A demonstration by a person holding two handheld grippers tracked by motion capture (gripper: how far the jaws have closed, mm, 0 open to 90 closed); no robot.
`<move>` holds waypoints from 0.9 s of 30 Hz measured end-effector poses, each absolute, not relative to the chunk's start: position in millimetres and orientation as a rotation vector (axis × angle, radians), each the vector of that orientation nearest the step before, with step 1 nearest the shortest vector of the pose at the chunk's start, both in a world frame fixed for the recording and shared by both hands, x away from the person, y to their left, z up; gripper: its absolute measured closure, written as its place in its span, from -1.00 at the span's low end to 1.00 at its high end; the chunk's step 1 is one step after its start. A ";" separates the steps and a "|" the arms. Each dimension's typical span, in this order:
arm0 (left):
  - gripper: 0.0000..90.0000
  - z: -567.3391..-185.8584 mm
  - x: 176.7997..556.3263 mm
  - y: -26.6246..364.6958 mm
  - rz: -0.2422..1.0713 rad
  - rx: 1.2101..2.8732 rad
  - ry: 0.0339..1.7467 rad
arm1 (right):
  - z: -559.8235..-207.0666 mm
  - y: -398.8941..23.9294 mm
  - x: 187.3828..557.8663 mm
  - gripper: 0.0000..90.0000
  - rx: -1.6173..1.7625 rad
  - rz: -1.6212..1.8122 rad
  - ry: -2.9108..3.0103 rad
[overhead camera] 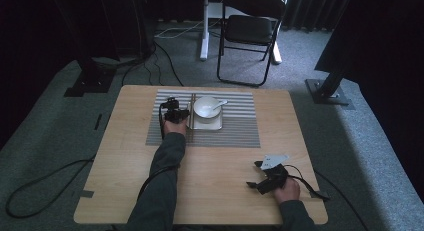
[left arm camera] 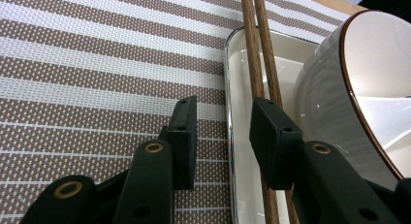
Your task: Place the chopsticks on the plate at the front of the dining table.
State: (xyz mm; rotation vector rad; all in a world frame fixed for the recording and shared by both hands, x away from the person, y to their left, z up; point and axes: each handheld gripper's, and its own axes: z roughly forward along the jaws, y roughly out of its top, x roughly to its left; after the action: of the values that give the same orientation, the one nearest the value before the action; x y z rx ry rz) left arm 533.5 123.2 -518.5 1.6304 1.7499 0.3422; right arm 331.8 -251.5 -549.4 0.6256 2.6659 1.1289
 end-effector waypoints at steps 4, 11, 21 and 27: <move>0.39 -518.7 534.2 121.4 0.344 1.638 1.747 | -549.4 -251.6 331.8 -0.75 0.625 1.129 2.666; 0.38 -519.4 535.3 119.1 0.347 1.646 1.739 | -549.4 -251.6 331.9 -0.75 0.625 1.129 2.666; 0.38 -519.1 536.8 117.6 0.346 1.649 1.738 | -549.4 -251.6 331.9 -0.75 0.625 1.129 2.666; 0.37 -519.0 536.9 116.9 0.345 1.652 1.736 | -549.4 -251.6 331.9 -0.75 0.625 1.129 2.666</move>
State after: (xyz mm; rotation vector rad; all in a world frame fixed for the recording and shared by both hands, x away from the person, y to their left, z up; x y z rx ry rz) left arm 536.9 116.9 -519.0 1.6517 1.7356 0.3454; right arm 331.9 -251.6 -549.4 0.6251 2.6660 1.1289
